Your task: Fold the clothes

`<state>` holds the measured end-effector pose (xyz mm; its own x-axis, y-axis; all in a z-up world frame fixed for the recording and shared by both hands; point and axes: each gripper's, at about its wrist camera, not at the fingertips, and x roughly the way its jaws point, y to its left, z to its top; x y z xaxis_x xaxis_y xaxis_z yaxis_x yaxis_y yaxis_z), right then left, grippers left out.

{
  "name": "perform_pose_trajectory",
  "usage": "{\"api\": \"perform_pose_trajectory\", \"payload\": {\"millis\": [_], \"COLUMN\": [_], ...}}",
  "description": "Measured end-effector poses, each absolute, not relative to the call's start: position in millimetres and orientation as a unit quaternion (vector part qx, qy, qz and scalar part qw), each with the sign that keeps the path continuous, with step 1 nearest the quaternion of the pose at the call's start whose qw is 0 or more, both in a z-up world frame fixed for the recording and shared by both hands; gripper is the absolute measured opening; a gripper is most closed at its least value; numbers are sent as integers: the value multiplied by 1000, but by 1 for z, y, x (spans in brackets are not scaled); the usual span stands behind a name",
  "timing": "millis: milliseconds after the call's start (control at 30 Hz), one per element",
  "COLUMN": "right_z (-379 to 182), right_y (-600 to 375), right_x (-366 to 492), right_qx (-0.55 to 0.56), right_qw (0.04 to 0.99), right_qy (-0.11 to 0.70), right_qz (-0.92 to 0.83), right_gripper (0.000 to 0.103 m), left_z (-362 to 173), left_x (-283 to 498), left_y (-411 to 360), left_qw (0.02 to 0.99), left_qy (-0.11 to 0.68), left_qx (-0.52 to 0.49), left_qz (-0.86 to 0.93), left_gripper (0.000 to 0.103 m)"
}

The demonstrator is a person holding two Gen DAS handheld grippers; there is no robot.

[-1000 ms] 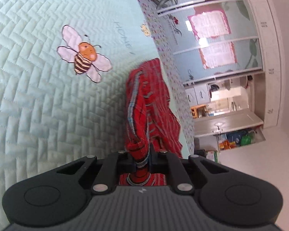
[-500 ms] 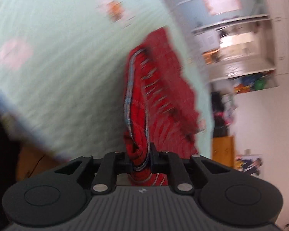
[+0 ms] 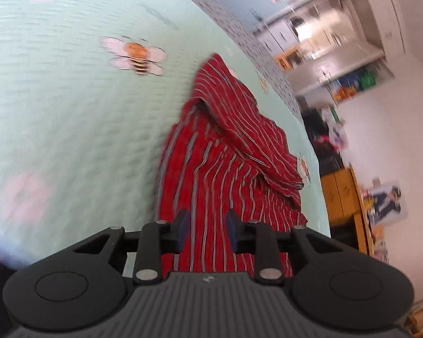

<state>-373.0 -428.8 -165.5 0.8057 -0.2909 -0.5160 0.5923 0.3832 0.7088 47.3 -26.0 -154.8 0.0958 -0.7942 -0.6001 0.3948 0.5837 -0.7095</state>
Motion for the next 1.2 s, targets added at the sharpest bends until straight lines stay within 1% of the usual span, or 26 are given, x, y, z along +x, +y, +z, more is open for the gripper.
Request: {"api": "perform_pose_trajectory", "payload": {"millis": [67, 167, 233, 433, 500, 567, 667, 700, 733, 767, 800, 833, 867, 900, 933, 1100, 1200], "right_z": [-164, -186, -192, -209, -215, -219, -224, -225, -225, -224, -224, -223, -222, -221, -219, -203, -190], "right_y": [-453, -485, -488, -498, -502, -503, -503, -503, -503, -502, -502, -502, -501, -501, -499, -491, -483], "right_x": [-344, -302, -294, -272, -264, -259, -254, -252, -252, -253, -253, -253, -253, -254, -253, -254, -253], "right_qx": [461, 441, 434, 415, 408, 405, 404, 404, 401, 398, 395, 392, 387, 383, 378, 355, 327], "right_qw": [834, 833, 835, 840, 842, 841, 838, 837, 838, 839, 839, 840, 842, 844, 846, 861, 871], "right_qy": [165, 207, 217, 247, 257, 265, 275, 278, 279, 280, 281, 282, 282, 282, 282, 271, 272], "right_qz": [-256, -262, -258, -247, -243, -242, -243, -243, -244, -245, -246, -247, -248, -248, -247, -244, -247], "right_gripper": [79, 78, 78, 78, 76, 62, 53, 49, 47, 37, 20, 14, 9, 7, 6, 4, 4], "left_z": [-166, -179, -187, -194, -198, -200, -200, -199, -198, -197, -197, -196, -194, -192, -190, -168, -153], "left_x": [67, 83, 91, 107, 112, 115, 113, 112, 111, 110, 109, 108, 106, 104, 103, 96, 90], "left_y": [-56, -86, -99, -93, -95, -100, -110, -114, -117, -119, -121, -123, -125, -126, -127, -133, -141], "left_qw": [716, 730, 737, 733, 730, 727, 726, 728, 729, 730, 731, 733, 736, 738, 740, 749, 751], "left_qy": [537, 541, 542, 549, 553, 553, 548, 545, 540, 537, 535, 531, 527, 522, 517, 484, 468], "left_qx": [-167, -118, -94, -112, -122, -131, -130, -126, -123, -119, -114, -109, -104, -100, -100, -109, -95], "left_qz": [-413, -400, -393, -385, -381, -387, -395, -397, -401, -405, -409, -411, -413, -416, -419, -439, -456], "left_gripper": [29, 29, 29, 29, 29, 29, 28, 27, 22, 18, 13, 8, 6, 3, 2, 1, 1]}}
